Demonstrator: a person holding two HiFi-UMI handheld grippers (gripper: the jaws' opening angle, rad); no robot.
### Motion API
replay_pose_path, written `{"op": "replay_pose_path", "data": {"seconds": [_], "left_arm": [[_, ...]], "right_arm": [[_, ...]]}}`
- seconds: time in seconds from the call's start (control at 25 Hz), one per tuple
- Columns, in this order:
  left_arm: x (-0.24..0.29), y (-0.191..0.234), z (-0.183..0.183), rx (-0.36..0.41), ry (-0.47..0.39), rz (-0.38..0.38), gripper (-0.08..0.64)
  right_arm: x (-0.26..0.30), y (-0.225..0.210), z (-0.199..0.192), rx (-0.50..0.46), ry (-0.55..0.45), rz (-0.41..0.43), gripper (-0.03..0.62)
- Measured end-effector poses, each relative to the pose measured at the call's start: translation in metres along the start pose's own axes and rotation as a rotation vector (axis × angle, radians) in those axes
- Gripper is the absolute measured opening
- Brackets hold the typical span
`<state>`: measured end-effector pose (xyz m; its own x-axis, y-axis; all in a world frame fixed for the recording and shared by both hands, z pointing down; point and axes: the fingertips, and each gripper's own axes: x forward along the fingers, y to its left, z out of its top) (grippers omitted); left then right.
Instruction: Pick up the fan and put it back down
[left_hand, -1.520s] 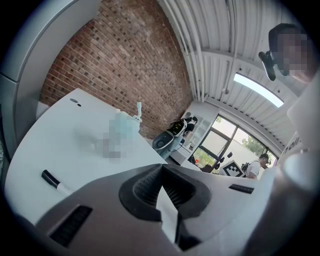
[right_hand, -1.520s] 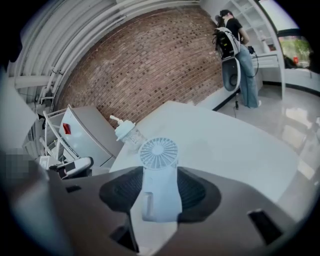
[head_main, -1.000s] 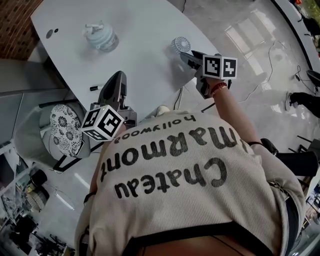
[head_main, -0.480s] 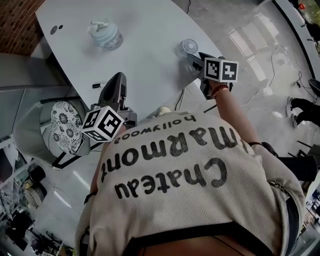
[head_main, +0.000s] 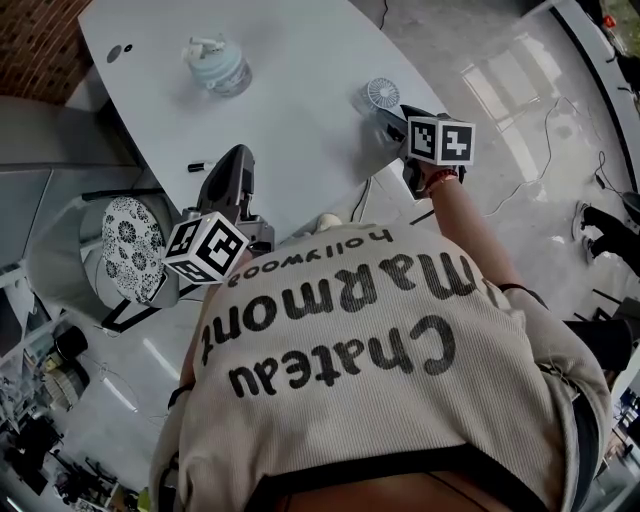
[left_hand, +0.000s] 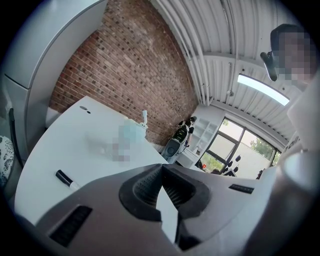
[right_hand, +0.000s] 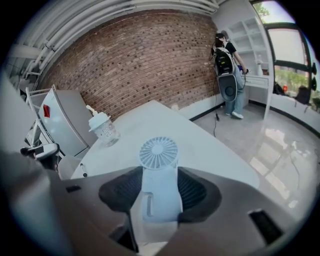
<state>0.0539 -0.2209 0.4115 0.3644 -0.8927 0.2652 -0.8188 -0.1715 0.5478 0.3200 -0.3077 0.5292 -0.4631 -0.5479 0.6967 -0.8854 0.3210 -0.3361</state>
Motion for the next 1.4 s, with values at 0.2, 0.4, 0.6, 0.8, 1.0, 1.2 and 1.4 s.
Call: {"op": "replay_pose_path", "data": {"seconds": [0.2,0.4,0.6,0.8,1.0,1.2,1.4], "left_arm": [[-0.003,-0.002,0.001,-0.006,-0.009,0.004,0.000],[-0.007,0.000,0.004,-0.010,-0.025,0.013,0.000],[-0.010,0.001,0.003,-0.015,-0.027,0.017,0.000],[-0.013,0.001,0.008,-0.020,-0.034,0.015,0.000],[-0.021,-0.001,0.024,-0.011,-0.066,-0.004,0.000],[-0.036,0.006,0.046,-0.007,-0.111,-0.003,0.000],[-0.059,0.020,0.062,-0.001,-0.114,-0.011,0.000]], "right_arm": [[0.000,0.000,0.000,-0.069,0.001,-0.034,0.225],[0.001,0.003,0.000,-0.108,-0.005,-0.044,0.227],[0.002,0.005,-0.003,-0.131,0.004,-0.051,0.230],[0.000,0.010,-0.008,-0.117,0.036,-0.043,0.288],[-0.009,0.019,0.008,-0.062,0.000,-0.051,0.302],[-0.025,0.051,0.037,-0.096,-0.067,-0.031,0.318],[-0.025,0.105,0.048,-0.082,-0.120,0.024,0.291]]}}
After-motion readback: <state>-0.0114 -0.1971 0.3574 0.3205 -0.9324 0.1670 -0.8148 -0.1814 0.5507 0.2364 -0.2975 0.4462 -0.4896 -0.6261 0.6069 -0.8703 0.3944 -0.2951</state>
